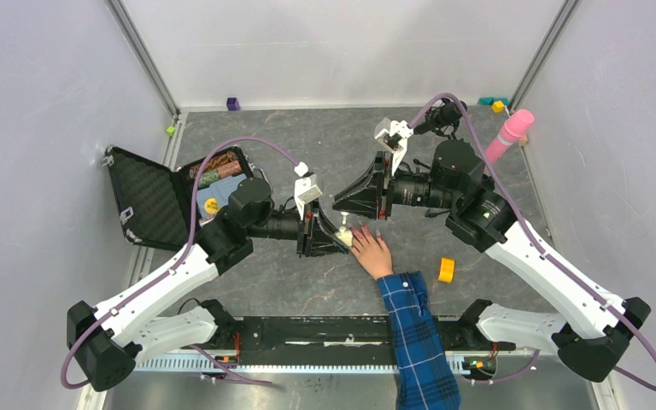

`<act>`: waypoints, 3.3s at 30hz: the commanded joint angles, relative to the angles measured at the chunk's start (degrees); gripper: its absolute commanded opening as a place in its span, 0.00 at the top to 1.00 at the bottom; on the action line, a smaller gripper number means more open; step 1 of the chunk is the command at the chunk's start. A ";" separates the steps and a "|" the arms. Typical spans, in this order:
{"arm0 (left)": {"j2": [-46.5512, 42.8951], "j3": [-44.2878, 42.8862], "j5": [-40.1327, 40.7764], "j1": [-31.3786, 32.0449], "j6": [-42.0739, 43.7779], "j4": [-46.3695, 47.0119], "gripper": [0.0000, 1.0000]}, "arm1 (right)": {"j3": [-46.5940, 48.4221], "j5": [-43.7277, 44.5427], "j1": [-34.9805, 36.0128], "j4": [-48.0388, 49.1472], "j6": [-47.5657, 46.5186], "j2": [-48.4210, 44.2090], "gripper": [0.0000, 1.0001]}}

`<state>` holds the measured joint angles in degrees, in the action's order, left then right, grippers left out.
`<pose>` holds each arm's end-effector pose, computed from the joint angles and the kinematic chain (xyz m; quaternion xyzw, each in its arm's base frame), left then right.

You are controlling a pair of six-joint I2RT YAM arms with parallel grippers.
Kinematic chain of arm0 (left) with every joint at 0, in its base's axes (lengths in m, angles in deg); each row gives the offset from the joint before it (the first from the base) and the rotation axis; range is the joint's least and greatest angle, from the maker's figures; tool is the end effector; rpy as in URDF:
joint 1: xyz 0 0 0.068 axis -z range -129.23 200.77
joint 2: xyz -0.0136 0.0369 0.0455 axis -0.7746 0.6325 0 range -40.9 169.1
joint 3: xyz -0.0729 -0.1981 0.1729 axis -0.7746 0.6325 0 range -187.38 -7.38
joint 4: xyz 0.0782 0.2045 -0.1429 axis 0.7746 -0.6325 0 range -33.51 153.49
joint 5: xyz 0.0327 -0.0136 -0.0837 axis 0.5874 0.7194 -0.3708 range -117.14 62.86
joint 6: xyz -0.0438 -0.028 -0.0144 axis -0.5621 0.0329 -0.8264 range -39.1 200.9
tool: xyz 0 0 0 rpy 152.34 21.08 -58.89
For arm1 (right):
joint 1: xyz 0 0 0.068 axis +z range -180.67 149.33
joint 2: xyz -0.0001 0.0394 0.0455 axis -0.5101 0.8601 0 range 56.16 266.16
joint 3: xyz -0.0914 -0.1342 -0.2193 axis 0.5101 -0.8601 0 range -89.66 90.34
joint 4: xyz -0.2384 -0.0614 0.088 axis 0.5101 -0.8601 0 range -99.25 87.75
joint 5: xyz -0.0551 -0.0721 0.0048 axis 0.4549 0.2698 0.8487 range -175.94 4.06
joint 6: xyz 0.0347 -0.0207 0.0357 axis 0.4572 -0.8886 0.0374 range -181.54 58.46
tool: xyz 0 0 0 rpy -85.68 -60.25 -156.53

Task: Paint the nails
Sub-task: Remove the nail polish from the nail polish bottle.

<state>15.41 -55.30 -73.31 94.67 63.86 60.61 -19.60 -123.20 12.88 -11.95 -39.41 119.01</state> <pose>0.1416 -0.1721 0.3375 0.4071 0.6340 -0.5571 0.3492 0.1571 0.1791 0.4342 -0.3442 0.6315 0.5493 0.4254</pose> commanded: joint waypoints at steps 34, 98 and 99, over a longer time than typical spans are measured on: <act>-0.56 -0.42 0.64 0.16 1.39 2.61 0.98 | 2.01 -0.26 -0.42 -3.85 -0.54 3.44 1.00; -0.94 -0.07 0.82 0.20 1.13 2.61 0.98 | 2.53 3.42 -0.48 -5.81 0.46 3.10 1.00; -1.06 -0.08 0.81 0.14 1.13 2.61 0.98 | 2.68 3.37 -0.51 -5.90 0.37 3.17 1.00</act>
<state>15.50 -54.98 -72.31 94.67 63.86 60.61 -19.58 -120.84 12.68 -17.94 -37.88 121.89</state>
